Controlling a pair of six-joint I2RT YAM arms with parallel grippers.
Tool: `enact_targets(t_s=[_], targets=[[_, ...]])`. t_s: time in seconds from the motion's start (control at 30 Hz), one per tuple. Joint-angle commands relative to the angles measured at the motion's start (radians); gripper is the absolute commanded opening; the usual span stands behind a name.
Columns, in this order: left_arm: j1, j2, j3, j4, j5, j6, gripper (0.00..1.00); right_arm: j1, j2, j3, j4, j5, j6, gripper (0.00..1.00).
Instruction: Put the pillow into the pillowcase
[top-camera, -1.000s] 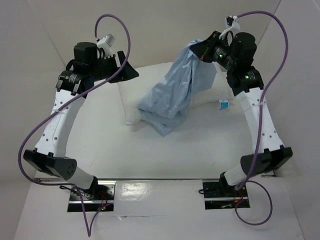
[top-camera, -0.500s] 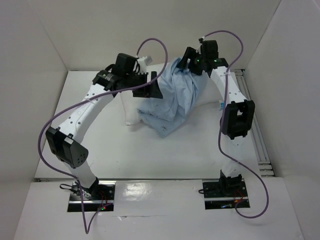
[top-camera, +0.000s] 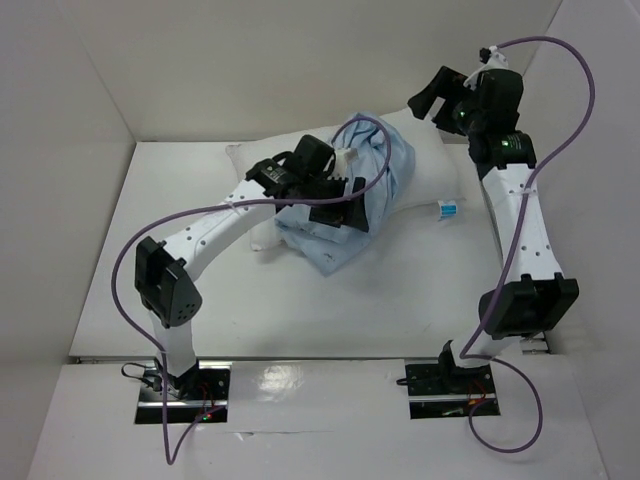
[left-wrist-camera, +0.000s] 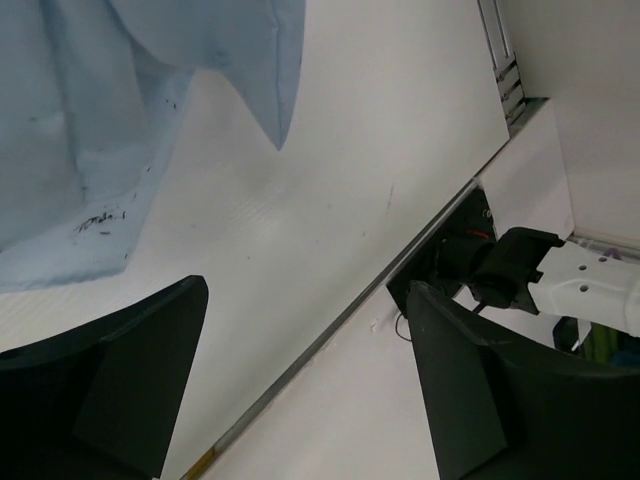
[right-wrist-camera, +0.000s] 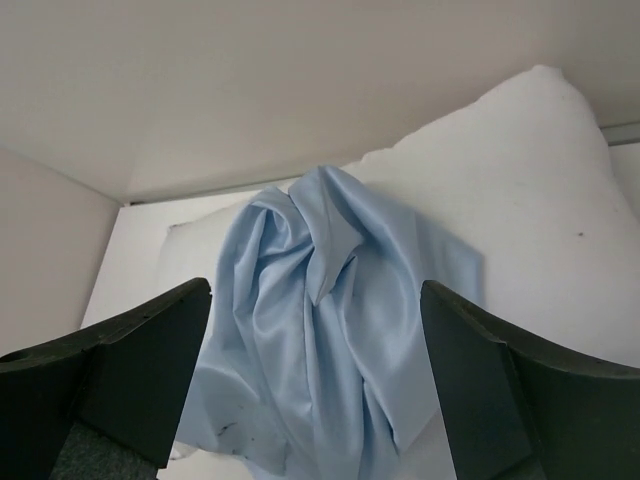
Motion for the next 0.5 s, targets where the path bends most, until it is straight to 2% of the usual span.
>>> enact_targets(t_s=[0.0,0.17,0.27,0.47], targets=[[-0.040,0.009,-0.016,0.119,-0.025,-0.081,0.96,-0.018,-0.010,-0.072,0.001,0.007,-0.028,0.93],[-0.113,0.087,0.022,0.128,-0.189,-0.104,0.97,-0.053,-0.061,-0.126,-0.020,-0.013,-0.028,0.94],[-0.123,0.122,0.022,0.156,-0.274,-0.116,0.94,-0.064,-0.073,-0.147,-0.034,-0.013,-0.037,0.94],[-0.123,0.182,0.032,0.202,-0.334,-0.138,0.91,-0.111,-0.138,-0.167,-0.085,0.007,-0.072,0.95]])
